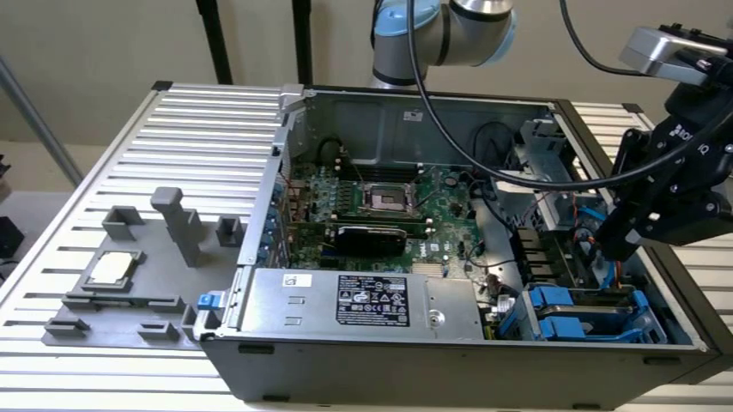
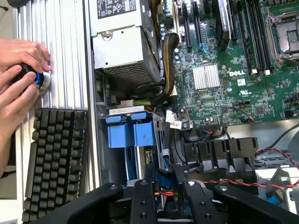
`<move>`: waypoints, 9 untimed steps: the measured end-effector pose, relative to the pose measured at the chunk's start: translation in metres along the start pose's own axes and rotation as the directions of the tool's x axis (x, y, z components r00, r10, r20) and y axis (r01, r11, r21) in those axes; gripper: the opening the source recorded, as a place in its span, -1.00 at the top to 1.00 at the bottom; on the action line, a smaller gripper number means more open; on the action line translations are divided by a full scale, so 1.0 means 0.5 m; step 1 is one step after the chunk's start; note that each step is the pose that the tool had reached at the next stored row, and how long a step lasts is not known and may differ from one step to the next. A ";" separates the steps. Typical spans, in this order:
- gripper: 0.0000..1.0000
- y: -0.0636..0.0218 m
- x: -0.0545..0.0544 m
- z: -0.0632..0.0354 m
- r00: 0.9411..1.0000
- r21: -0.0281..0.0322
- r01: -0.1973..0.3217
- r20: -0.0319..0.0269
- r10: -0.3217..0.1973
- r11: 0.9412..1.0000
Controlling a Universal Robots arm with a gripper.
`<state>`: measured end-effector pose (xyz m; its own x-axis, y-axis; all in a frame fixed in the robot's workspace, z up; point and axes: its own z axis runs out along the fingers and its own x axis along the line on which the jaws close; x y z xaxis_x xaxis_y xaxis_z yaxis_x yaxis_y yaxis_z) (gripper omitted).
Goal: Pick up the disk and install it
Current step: 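Insert the second disk wire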
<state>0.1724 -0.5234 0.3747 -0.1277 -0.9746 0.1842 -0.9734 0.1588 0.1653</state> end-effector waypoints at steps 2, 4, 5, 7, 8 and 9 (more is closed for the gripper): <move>0.41 0.002 0.002 -0.009 1.000 0.000 0.000 -0.001 0.000 1.000; 0.41 0.004 0.002 -0.019 1.000 0.001 -0.001 -0.007 0.001 1.000; 0.41 0.005 0.002 -0.021 1.000 0.001 -0.002 -0.011 0.002 1.000; 0.41 0.006 0.000 -0.021 1.000 0.003 -0.004 -0.020 0.004 1.000; 0.41 0.006 0.000 -0.021 1.000 0.003 -0.005 -0.025 0.005 1.000; 0.41 0.006 0.000 -0.021 0.999 0.004 -0.006 -0.032 0.006 1.000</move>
<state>0.1714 -0.5212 0.3851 -0.1277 -0.9680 0.2159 -0.9734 0.1641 0.1601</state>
